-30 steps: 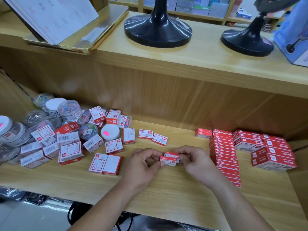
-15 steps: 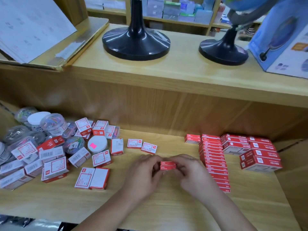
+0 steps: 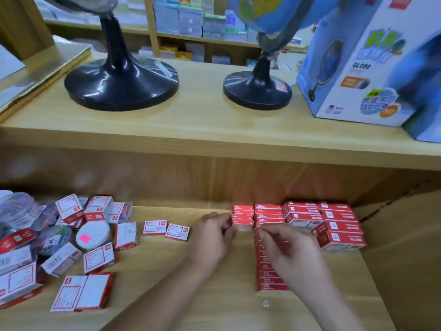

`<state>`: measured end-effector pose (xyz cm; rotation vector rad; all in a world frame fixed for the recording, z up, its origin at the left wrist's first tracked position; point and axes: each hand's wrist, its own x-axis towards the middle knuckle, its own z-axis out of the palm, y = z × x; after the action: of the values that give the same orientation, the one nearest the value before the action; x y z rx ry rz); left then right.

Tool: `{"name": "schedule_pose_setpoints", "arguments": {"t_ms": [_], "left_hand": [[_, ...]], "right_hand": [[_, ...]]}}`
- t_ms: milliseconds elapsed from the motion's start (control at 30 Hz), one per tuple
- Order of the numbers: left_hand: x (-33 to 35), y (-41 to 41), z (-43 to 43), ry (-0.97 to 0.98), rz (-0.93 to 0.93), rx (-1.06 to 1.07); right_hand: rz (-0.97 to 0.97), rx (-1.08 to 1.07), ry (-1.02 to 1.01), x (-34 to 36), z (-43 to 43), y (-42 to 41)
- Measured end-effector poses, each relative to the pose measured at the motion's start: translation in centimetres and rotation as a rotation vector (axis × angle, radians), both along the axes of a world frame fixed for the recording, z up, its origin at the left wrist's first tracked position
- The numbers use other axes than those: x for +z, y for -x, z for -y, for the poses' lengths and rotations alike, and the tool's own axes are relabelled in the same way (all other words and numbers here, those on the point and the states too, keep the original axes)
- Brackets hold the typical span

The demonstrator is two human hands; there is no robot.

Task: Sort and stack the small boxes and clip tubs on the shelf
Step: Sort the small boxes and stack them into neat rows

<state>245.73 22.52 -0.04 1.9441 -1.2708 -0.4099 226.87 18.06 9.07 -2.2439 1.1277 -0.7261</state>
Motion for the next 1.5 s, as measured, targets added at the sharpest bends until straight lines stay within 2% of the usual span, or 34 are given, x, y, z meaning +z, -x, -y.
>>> {"name": "schedule_pose_setpoints", "arguments": {"t_ms": [167,267,367,400,467,533,633,700,767,867,967,1133,1300,1433,1500], "left_hand": [[0.0,0.9,0.2,-0.015,0.286,0.037],[0.7,1.4,0.0,-0.061,0.266,0.024],[2.4,0.8,-1.3,-0.06,0.155,-0.063],[3.1,0.2,-2.4,-0.023,0.171,-0.038],[3.9,-1.6,-5.3,0.026,0.323,0.068],[3.7,-3.7,-8.3,-0.059,0.477,0.15],[2.3,-5.2,-10.9,-0.346,0.591,0.108],[1.7,-4.9,-12.1,-0.374,0.561,0.05],[2.0,-4.3,-13.3,-0.278,0.49,0.015],[2.6,-4.1,-15.7,-0.097,0.384,-0.038],[2.1,-4.8,-17.0,0.005,0.269,0.046],[0.8,-5.3,-16.4,-0.076,0.135,0.067],[1.3,-5.7,-16.4,-0.031,-0.096,0.03],[1.2,-5.6,-16.9,0.02,-0.185,-0.057],[0.7,-5.2,-16.6,0.019,-0.227,-0.046]], "right_hand": [[0.047,0.035,-0.01,0.1,0.1,-1.0],[0.074,0.061,-0.019,0.3,-0.5,-1.4],[0.084,0.094,-0.063,-0.6,-1.1,-2.0],[0.094,0.123,-0.074,-1.0,-1.5,-2.5],[0.073,0.209,-0.082,-1.7,-2.5,-4.2],[-0.035,0.296,-0.033,-2.5,-3.5,-6.5],[-0.264,0.422,-0.02,-4.6,-4.6,-10.2],[-0.382,0.483,-0.009,-5.8,-5.1,-11.8],[-0.446,0.494,0.015,-6.5,-5.4,-11.8],[-0.36,0.413,0.018,-6.5,-6.3,-9.5],[-0.319,0.314,0.054,-6.2,-7.0,-6.8],[-0.438,0.3,0.01,-5.7,-6.2,-6.6],[-0.35,0.309,-0.131,-5.6,-5.3,-6.7],[-0.133,0.162,-0.295,-5.4,-5.5,-6.5],[-0.113,0.135,-0.329,-5.4,-5.7,-6.8]]}}
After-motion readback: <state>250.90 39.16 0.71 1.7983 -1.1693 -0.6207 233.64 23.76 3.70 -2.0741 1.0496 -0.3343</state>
